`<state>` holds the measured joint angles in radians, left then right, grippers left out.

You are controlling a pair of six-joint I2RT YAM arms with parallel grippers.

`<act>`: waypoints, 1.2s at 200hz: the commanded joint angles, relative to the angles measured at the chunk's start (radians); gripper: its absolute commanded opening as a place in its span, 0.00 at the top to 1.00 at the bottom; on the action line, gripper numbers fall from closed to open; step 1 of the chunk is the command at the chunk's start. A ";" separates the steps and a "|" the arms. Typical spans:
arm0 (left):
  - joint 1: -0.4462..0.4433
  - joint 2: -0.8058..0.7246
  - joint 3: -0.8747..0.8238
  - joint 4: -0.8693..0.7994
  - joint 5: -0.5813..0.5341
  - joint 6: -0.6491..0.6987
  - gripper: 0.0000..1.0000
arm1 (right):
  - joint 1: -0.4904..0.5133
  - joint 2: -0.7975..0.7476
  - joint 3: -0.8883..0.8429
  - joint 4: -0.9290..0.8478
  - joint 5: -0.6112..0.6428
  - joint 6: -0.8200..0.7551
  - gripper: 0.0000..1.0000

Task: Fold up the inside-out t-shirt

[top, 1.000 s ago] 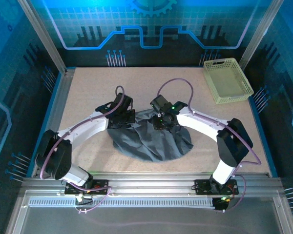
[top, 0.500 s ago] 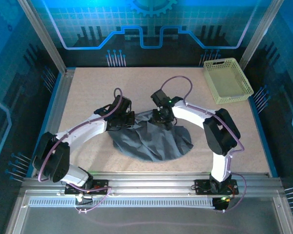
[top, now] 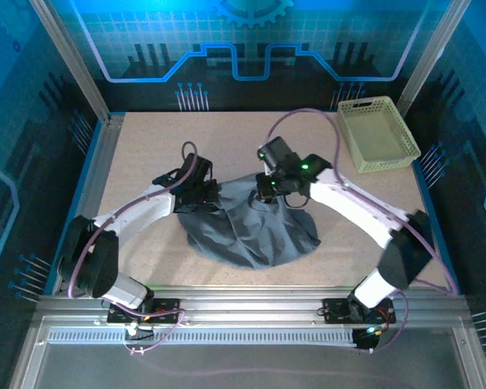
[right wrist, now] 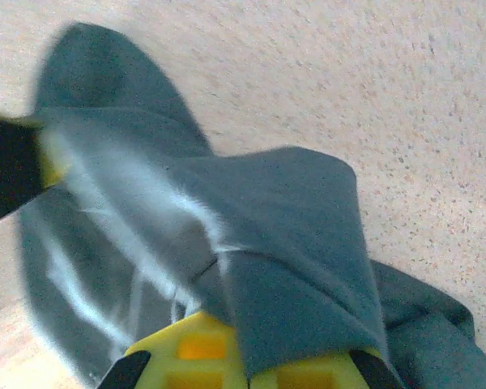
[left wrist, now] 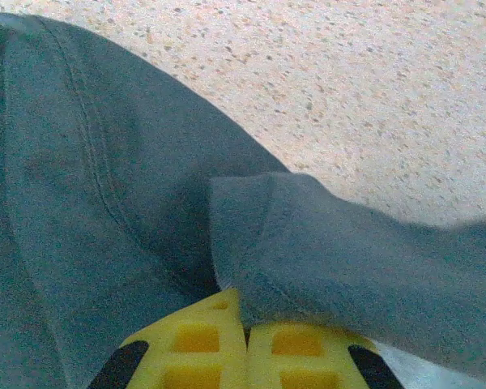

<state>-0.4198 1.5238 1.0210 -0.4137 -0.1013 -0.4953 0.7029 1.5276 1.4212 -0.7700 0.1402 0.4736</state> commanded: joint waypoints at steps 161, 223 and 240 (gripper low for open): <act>-0.410 -0.230 -0.193 0.355 0.024 -0.140 0.29 | 0.034 -0.178 -0.136 0.116 -0.142 0.082 1.00; -0.411 -0.137 -0.213 0.372 0.010 -0.157 0.67 | 0.031 -0.231 -0.159 0.109 -0.077 0.077 1.00; -0.415 -0.147 -0.258 0.386 0.018 -0.127 0.80 | -0.002 -0.242 -0.154 0.088 -0.070 0.088 1.00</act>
<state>-0.8288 1.3788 0.8196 -0.0544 -0.0959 -0.6456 0.7357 1.3262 1.2671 -0.6704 0.0338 0.5465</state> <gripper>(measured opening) 0.277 0.065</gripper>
